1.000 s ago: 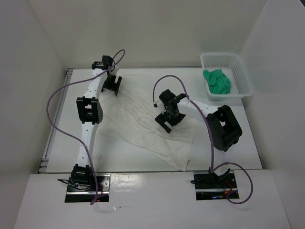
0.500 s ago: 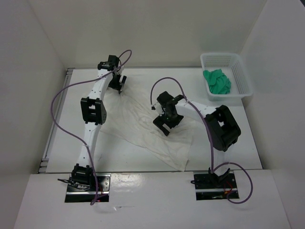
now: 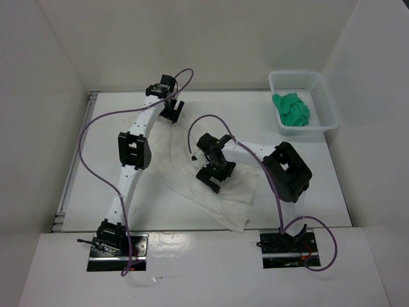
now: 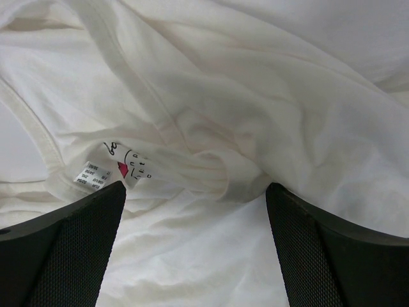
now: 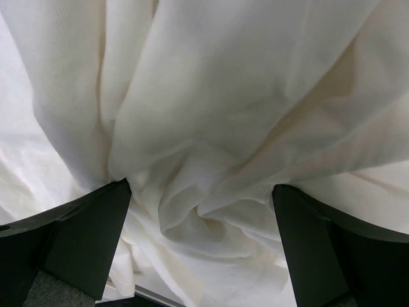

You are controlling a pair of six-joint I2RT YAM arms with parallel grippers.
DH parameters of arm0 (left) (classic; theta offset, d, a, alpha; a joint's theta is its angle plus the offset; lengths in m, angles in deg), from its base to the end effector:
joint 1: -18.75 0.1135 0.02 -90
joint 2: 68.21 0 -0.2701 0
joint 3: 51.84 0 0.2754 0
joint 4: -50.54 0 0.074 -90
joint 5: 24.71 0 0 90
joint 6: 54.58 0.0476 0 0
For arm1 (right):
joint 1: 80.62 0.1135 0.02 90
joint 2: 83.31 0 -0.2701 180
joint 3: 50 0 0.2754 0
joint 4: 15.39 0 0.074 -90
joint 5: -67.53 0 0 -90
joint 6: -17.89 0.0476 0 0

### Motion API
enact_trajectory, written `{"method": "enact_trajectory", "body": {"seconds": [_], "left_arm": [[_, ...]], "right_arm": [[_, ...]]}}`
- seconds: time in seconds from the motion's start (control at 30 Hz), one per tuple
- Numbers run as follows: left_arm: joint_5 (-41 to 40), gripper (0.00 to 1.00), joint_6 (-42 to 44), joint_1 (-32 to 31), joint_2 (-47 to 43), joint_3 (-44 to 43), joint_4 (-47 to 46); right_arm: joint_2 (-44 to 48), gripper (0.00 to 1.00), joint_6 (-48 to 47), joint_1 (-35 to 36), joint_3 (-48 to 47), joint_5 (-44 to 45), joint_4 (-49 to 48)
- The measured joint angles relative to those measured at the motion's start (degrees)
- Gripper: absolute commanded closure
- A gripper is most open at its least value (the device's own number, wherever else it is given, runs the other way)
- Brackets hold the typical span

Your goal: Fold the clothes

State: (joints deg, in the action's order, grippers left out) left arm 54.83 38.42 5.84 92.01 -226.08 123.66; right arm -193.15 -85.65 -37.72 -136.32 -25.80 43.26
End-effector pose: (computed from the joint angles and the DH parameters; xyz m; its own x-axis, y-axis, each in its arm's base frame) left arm 0.5901 -0.1264 0.1680 -0.8285 0.2427 -0.5047 0.1724 0.9680 0.1824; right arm 0.2770 0.2612 0.1373 -0.5451 -0.8256 -0.1459 -0.8362 0.5479 0.0241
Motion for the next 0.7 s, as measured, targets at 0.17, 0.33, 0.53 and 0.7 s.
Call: {"method": "enact_trajectory", "body": {"seconds": [0.17,0.33,0.53,0.7], "left_arm": [[0.0,0.03,0.0,-0.7,0.2,-0.3,-0.6],[0.1,0.03,0.0,-1.2,0.6,-1.0,-0.7],[0.3,0.03,0.0,-2.4,1.0,-1.8,-1.6],[1.4,0.03,0.0,-3.2,1.7,-2.9,-2.3]], "right_arm": [[-2.2,0.01,0.0,1.5,-2.8,0.5,2.1],[-4.7,0.01,0.0,5.9,-6.6,0.2,3.1],[-9.1,0.01,-0.2,11.4,-14.7,-7.4,2.6],[-14.8,0.01,0.1,13.4,-23.8,-15.3,2.7]]}}
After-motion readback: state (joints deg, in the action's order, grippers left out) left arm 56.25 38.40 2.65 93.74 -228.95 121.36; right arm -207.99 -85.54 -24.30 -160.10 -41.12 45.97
